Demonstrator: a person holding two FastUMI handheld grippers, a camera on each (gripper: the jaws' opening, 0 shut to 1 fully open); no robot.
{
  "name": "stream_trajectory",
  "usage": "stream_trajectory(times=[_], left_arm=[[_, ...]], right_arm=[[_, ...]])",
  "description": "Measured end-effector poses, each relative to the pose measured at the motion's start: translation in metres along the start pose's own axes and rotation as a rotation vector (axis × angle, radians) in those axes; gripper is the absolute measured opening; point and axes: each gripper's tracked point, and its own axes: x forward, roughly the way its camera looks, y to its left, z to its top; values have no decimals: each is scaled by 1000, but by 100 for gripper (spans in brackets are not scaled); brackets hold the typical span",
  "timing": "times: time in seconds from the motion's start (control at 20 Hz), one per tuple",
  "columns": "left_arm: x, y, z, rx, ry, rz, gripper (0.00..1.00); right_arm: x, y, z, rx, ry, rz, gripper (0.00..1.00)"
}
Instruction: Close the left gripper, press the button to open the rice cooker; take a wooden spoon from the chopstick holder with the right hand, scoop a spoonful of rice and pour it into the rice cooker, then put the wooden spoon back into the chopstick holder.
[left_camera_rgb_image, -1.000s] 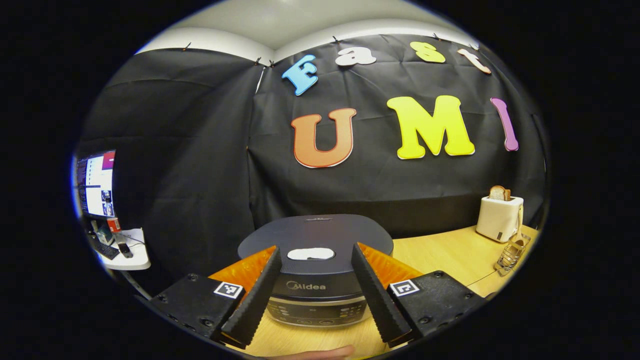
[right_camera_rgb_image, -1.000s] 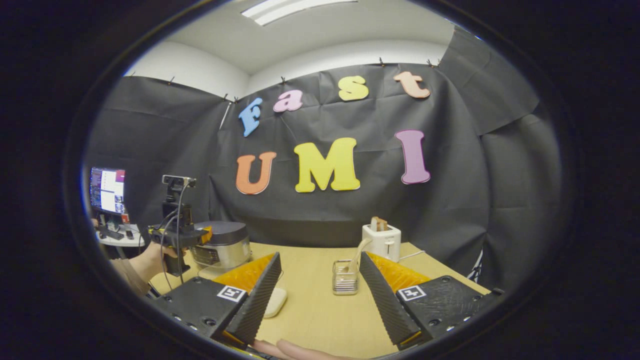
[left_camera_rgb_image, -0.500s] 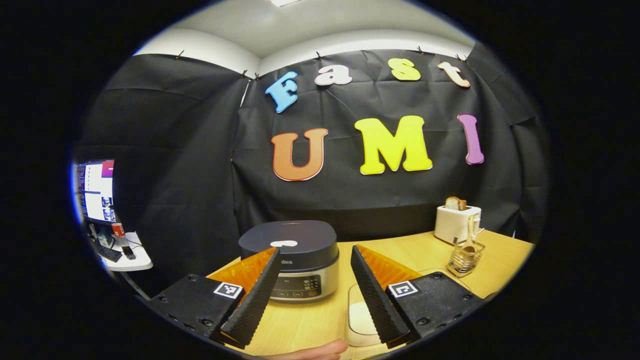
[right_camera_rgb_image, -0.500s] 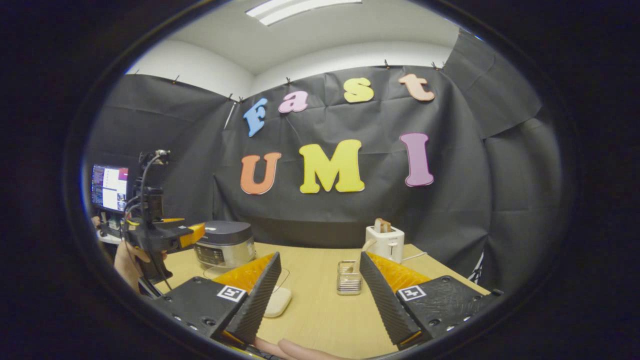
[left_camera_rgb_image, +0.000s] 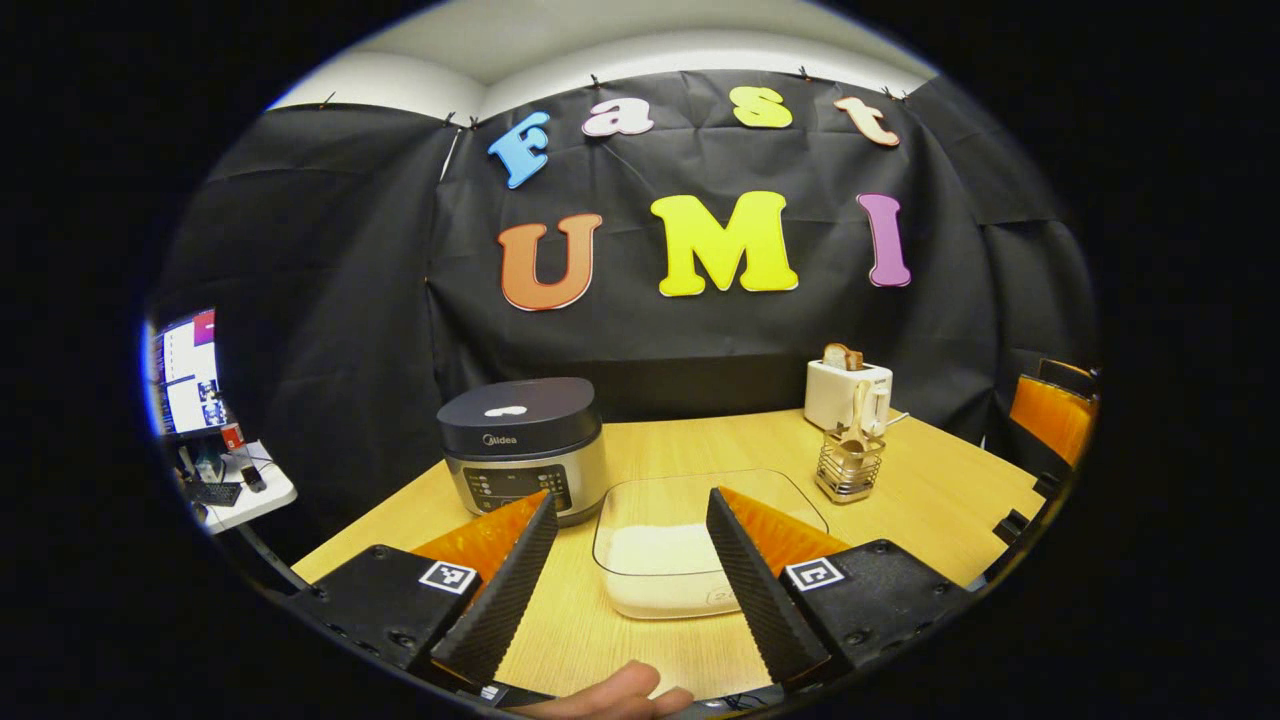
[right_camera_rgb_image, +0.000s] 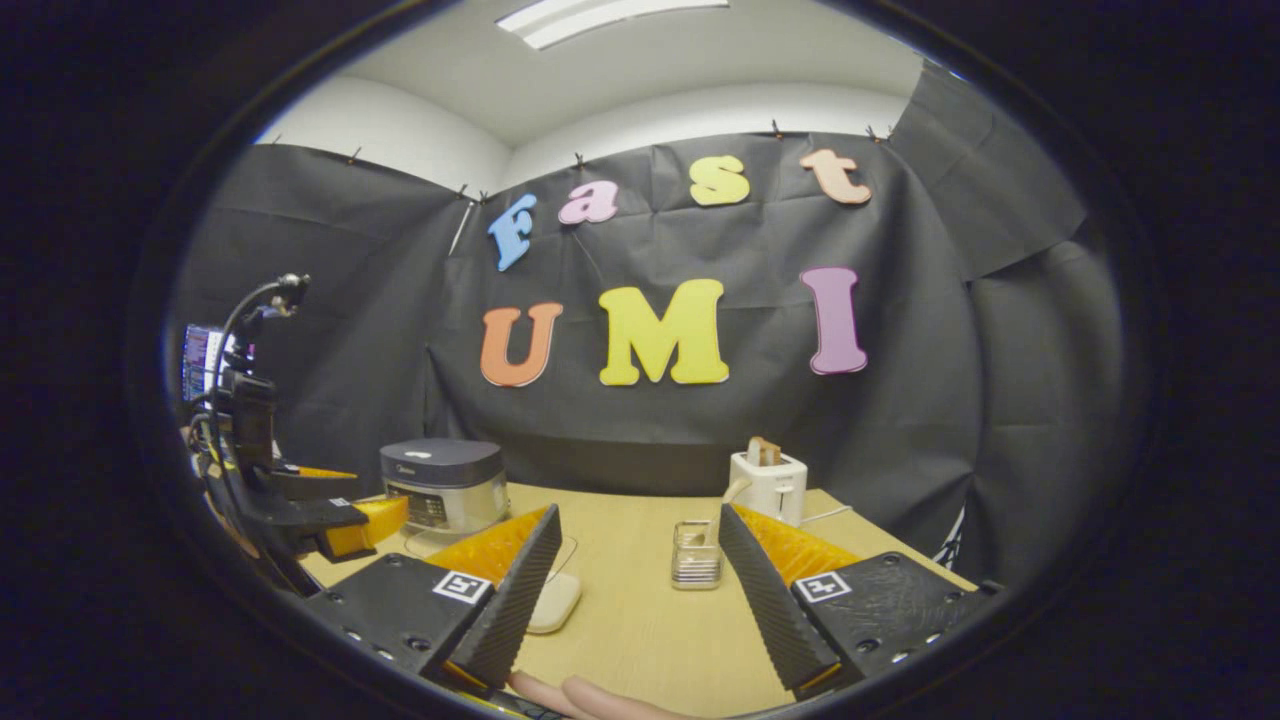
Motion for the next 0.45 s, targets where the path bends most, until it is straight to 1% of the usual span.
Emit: stream_trajectory(times=[0.15,0.3,0.4,0.45], left_arm=[[-2,-2,1,-5,-15,11,96],[-5,-4,3,-18,-28,21,96],[-7,-2,9,-29,-55,30,96],[-6,-2,8,-36,-55,29,100]], right_arm=[[8,-9,-7,9,33,-8,94],[13,-23,-13,23,54,-39,94],[13,-25,-13,33,60,-43,91],[12,-26,-11,29,58,-47,91]])
